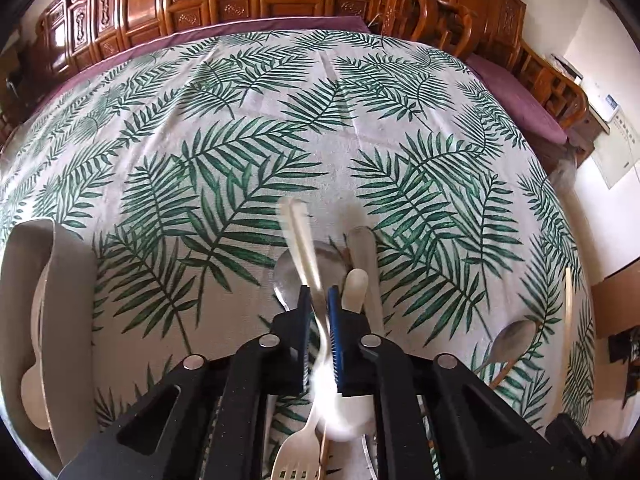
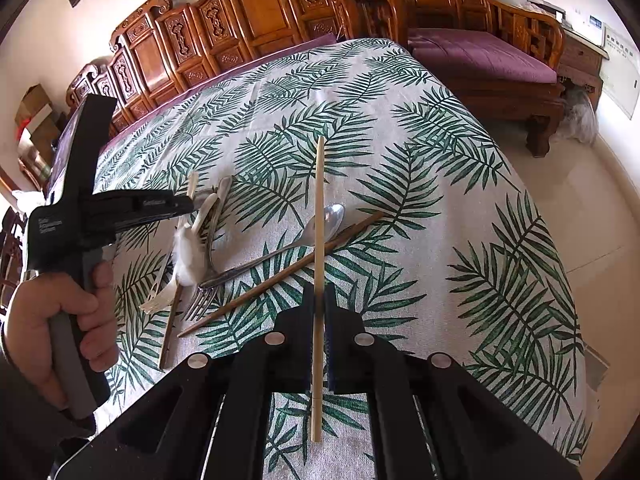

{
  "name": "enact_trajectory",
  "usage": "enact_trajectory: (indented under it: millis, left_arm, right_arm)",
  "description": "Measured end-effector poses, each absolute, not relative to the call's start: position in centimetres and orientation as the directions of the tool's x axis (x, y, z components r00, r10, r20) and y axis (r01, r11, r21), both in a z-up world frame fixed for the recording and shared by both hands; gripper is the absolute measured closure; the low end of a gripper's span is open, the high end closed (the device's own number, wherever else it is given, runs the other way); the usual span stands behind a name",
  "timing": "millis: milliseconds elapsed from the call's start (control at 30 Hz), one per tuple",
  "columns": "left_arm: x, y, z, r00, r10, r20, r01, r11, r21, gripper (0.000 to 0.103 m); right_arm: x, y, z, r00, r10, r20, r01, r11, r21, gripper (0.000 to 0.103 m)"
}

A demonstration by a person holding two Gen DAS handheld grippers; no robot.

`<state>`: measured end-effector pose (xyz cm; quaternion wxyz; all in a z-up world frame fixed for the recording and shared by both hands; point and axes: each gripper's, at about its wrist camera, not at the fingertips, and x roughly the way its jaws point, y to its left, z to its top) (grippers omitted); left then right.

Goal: Organize utensils
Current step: 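Move the left gripper to the pile and grasp a second white plastic spoon, then place the white spoon in the tray with the left gripper while the right gripper carries the chopstick over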

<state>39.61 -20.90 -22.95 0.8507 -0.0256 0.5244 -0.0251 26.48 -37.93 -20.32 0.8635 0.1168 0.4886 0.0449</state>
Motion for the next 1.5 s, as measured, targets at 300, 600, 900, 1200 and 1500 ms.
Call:
enact_trajectory:
  millis: [300,600,900,1200,1500]
  left_arm:
    - [37.5,-20.7,-21.5,0.485,-0.095,-0.870,0.117,0.992,-0.043,0.097]
    - [34.3,-20.0,-17.3,0.557,-0.122,-0.822,0.207,0.978,-0.006,0.097]
    - [31.8,-17.3,-14.1,0.595,-0.153,-0.789,0.234,0.972,-0.012,0.097]
    - [30.3,-13.3,-12.2,0.619,-0.144,-0.772,0.217,0.976,-0.009,0.097]
    - [29.7,-7.7,-12.3,0.622,-0.100,-0.777,0.160,0.987,0.000,0.097]
  right_arm:
    - [26.4,-37.2,-20.3,0.516,0.187,-0.836,0.020,0.973,0.229,0.097]
    - [26.0,-36.1,-19.7,0.530,0.190,-0.827,-0.015,0.976,0.216,0.097]
    - [25.4,-34.6,-17.7,0.560,0.205,-0.803,-0.049,0.976,0.214,0.097]
    - [25.5,-31.7,-16.5,0.563,0.218,-0.797,-0.087,0.975,0.205,0.097]
    - [25.8,-27.0,-15.3,0.560,0.249,-0.790,-0.154,0.968,0.196,0.097]
